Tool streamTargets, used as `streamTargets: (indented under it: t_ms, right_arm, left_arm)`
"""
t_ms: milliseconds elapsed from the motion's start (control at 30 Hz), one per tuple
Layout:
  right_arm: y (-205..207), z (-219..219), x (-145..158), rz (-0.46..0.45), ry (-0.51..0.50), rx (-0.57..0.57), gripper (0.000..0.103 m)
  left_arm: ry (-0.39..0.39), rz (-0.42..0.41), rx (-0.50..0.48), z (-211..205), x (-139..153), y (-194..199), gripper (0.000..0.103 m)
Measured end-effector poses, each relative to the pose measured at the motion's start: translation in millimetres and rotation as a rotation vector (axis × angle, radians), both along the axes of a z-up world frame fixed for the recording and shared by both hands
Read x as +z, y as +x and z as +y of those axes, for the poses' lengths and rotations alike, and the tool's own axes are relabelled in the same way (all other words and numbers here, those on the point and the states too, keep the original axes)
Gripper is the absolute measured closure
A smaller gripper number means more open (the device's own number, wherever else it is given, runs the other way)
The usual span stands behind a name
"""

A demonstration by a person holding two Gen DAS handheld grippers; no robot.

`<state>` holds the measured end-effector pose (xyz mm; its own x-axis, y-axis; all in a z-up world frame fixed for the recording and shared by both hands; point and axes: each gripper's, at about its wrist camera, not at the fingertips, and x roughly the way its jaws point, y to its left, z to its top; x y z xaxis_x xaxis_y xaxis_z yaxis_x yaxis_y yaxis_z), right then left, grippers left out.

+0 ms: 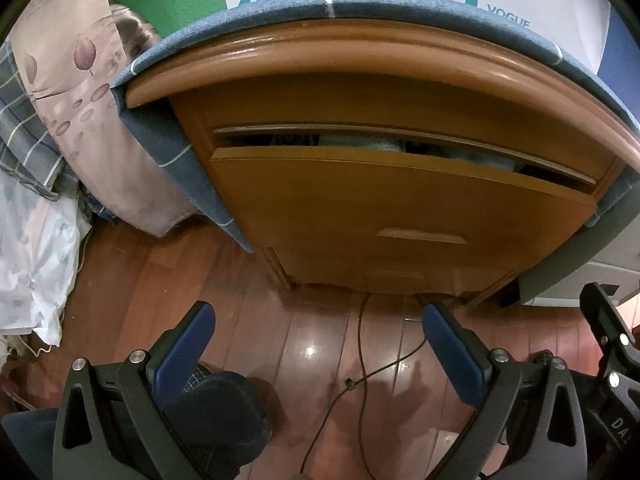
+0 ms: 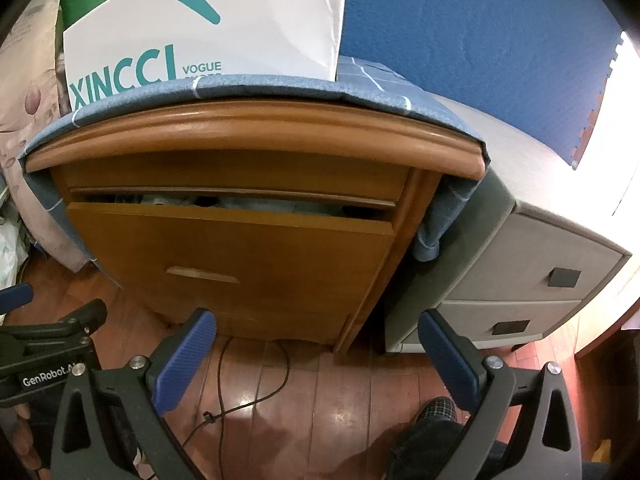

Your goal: Take underwear out of drawer

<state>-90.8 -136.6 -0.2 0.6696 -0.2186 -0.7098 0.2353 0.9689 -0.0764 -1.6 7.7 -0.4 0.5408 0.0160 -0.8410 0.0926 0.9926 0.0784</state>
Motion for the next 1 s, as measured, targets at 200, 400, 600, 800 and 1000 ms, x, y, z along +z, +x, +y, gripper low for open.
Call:
streamTargets:
  t_ms: [200, 400, 600, 800, 1000]
  right_arm:
    - [0.2, 0.7, 0.7, 0.002, 0.001, 0.0, 0.0]
    - [0.0, -0.8, 0.7, 0.002, 0.005, -0.002, 0.0]
    - [-0.3, -1.1, 0.6, 0.001, 0.007, -0.002, 0.0]
    - [-0.4, -0.3, 0.4, 0.0, 0.008, -0.004, 0.0]
    - [-0.4, 0.4, 0.2, 0.002, 0.006, -0.004, 0.0]
  left_arm:
    - [-0.004, 0.003, 0.001, 1.8, -0.6, -1.1, 0.0]
    - [0.0, 0.003, -0.003, 2.2, -0.4, -2.5, 0.0]
    - [-0.001, 0.006, -0.002, 1.1, -0.9, -1.8, 0.0]
    - [0.005, 0.01, -0.002, -1.0, -0.9, -0.4, 0.0]
    - [0.005, 0.012, -0.002, -0.6, -1.1, -0.5, 0.0]
